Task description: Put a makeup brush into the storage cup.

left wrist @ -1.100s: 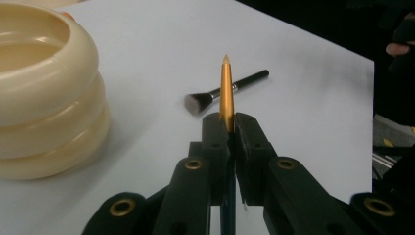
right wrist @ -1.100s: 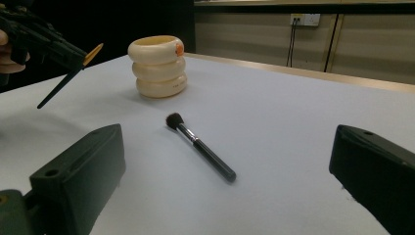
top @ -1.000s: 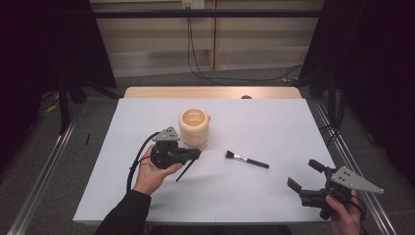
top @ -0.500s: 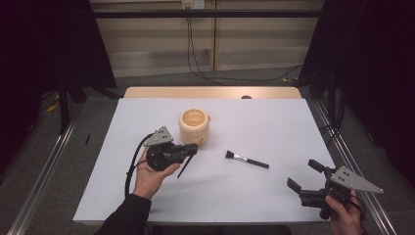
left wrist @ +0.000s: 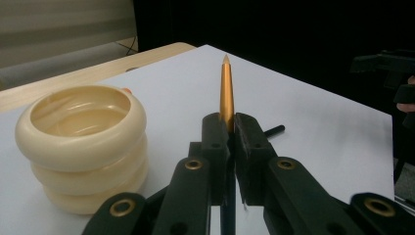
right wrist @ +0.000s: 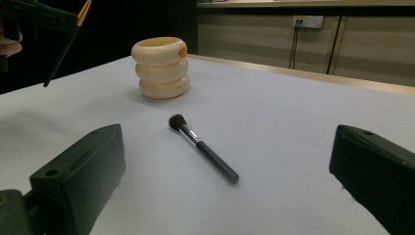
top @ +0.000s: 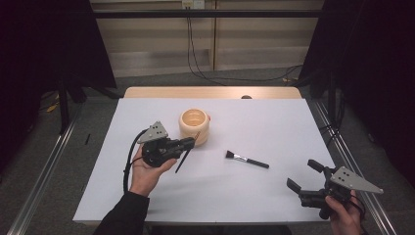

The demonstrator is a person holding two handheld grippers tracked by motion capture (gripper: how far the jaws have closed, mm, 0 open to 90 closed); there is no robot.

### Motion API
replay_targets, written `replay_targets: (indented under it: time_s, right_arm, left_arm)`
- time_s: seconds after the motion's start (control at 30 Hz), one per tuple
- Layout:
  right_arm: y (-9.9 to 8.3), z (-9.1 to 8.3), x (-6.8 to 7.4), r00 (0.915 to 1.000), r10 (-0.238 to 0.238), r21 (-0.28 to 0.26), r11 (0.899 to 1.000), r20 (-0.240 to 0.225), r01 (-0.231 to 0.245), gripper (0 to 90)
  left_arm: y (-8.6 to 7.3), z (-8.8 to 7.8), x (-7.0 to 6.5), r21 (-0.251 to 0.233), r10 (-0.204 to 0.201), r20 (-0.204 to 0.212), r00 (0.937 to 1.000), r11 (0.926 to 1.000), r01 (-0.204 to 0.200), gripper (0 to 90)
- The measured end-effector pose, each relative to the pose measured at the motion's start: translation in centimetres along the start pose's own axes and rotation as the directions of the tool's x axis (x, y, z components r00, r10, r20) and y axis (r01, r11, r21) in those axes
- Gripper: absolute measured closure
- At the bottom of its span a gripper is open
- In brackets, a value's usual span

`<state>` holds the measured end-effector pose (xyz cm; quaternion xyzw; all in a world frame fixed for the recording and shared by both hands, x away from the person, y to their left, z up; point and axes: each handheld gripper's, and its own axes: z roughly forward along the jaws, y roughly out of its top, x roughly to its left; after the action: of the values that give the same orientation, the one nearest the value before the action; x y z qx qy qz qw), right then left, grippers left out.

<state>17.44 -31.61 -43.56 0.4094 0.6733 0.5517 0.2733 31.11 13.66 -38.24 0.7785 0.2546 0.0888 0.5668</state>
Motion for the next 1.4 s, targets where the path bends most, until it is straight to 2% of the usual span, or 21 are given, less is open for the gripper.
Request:
replay_targets:
  time_s: [0.13, 0.3, 0.33, 0.47, 0.5, 0.63, 0.67, 0.7, 0.73, 0.77, 0.8, 0.83, 0.87, 0.9, 1.0, 1.07, 1.1, 1.17, 1.23, 1.3, 1.4]
  right_arm:
    - [0.0, 0.1, 0.0, 1.0000, -0.001, -0.003, 1.000, 0.001, 0.001, 0.0]
    - [0.0, 0.1, 0.0, 1.0000, -0.001, -0.003, 1.000, 0.002, 0.001, 0.0]
    - [0.0, 0.1, 0.0, 1.0000, -0.003, -0.003, 1.000, 0.002, 0.003, 0.0]
    - [0.0, 0.1, 0.0, 1.0000, -0.001, -0.001, 1.000, 0.001, 0.001, 0.0]
    - [0.0, 0.1, 0.0, 1.0000, -0.002, -0.003, 1.000, 0.001, 0.002, 0.0]
    - [0.0, 0.1, -0.1, 1.0000, -0.002, -0.003, 1.000, 0.003, 0.002, 0.0]
    - [0.0, 0.1, -0.1, 1.0000, -0.003, -0.003, 1.000, 0.002, 0.003, 0.0]
    - [0.0, 0.1, 0.0, 1.0000, -0.002, -0.002, 1.000, 0.001, 0.002, 0.0]
    - [0.0, 0.1, 0.0, 1.0000, -0.003, -0.002, 1.000, 0.000, 0.003, 0.0]
    - [0.0, 0.1, 0.0, 1.0000, -0.002, -0.003, 1.000, 0.003, 0.002, 0.0]
    - [0.0, 0.1, 0.0, 1.0000, -0.003, -0.001, 1.000, 0.001, 0.003, 0.0]
    - [0.0, 0.1, -0.1, 1.0000, -0.003, -0.001, 1.000, 0.001, 0.003, 0.0]
    - [0.0, 0.1, 0.0, 1.0000, -0.004, -0.003, 1.000, 0.001, 0.004, 0.0]
    - [0.0, 0.1, 0.0, 1.0000, -0.002, -0.003, 1.000, 0.002, 0.002, 0.0]
    - [0.0, 0.1, -0.1, 1.0000, 0.002, 0.001, 1.000, 0.004, -0.002, 0.0]
    - [0.0, 0.1, -0.1, 1.0000, 0.002, -0.002, 1.000, 0.003, -0.002, 0.0]
    - [0.0, 0.1, -0.1, 1.0000, 0.005, -0.003, 1.000, 0.004, -0.005, 0.0]
    - [0.0, 0.1, -0.1, 1.0000, 0.006, -0.005, 1.000, 0.002, -0.006, 0.0]
    - [0.0, 0.1, -0.1, 0.9997, 0.025, -0.003, 1.000, -0.002, -0.025, 0.0]
    - [0.0, 0.1, -0.1, 0.9995, 0.031, -0.003, 1.000, 0.002, -0.031, 0.0]
    - [0.0, 0.0, -0.2, 0.9998, 0.019, 0.001, 1.000, 0.003, -0.019, 0.0]
  left_arm:
    - [0.6, 0.0, 0.1, -0.002, 0.006, -0.010, 0.9999, 1.0000, -0.006, 84.0]
    - [1.1, 0.2, 0.6, -0.019, -0.001, -0.006, 1.0000, 0.9998, 0.001, 84.0]
    - [1.2, 0.2, 0.6, -0.015, -0.004, -0.020, 0.9998, 0.9999, 0.004, 84.0]
    - [1.5, 0.5, 1.0, -0.023, -0.012, -0.027, 0.9996, 0.9997, 0.012, 84.0]
    - [1.7, 0.6, 1.2, -0.038, -0.018, -0.026, 0.9995, 0.9991, 0.017, 84.0]
    - [2.3, 0.7, 1.1, -0.029, -0.001, -0.048, 0.9988, 0.9996, -0.001, 84.0]
    - [2.5, 0.8, 1.1, -0.035, 0.006, -0.040, 0.9992, 0.9994, -0.007, 84.0]
    - [2.7, 0.8, 1.0, -0.036, 0.008, -0.055, 0.9984, 0.9993, -0.010, 84.0]
    - [2.8, 0.8, 1.1, -0.036, 0.012, -0.056, 0.9984, 0.9993, -0.014, 84.0]
    - [2.9, 0.9, 1.2, -0.045, 0.010, -0.037, 0.9993, 0.9989, -0.012, 84.1]
    - [3.1, 0.9, 1.2, -0.039, 0.015, -0.062, 0.9980, 0.9991, -0.018, 84.0]
    - [3.2, 1.0, 1.4, -0.050, 0.011, -0.044, 0.9990, 0.9987, -0.013, 84.0]
    - [3.3, 1.0, 1.5, -0.044, 0.008, -0.058, 0.9983, 0.9990, -0.010, 84.0]
    - [3.4, 1.1, 1.7, -0.051, 0.008, -0.044, 0.9990, 0.9987, -0.010, 84.1]
    - [3.7, 1.3, 2.0, -0.045, 0.007, -0.064, 0.9979, 0.9990, -0.010, 84.0]
    - [3.8, 1.4, 2.1, -0.055, 0.003, -0.047, 0.9989, 0.9985, -0.006, 84.0]
    - [4.1, 1.6, 2.3, -0.054, 0.005, -0.061, 0.9981, 0.9985, -0.008, 84.0]
    - [4.2, 1.6, 2.4, -0.051, 0.009, -0.060, 0.9981, 0.9986, -0.013, 84.0]
    - [4.6, 1.9, 2.6, -0.050, 0.012, -0.085, 0.9963, 0.9986, -0.016, 84.0]
    - [4.9, 2.0, 2.9, -0.059, 0.014, -0.067, 0.9977, 0.9981, -0.018, 84.0]
    - [5.3, 2.2, 3.2, -0.062, 0.015, -0.079, 0.9968, 0.9979, -0.020, 84.1]
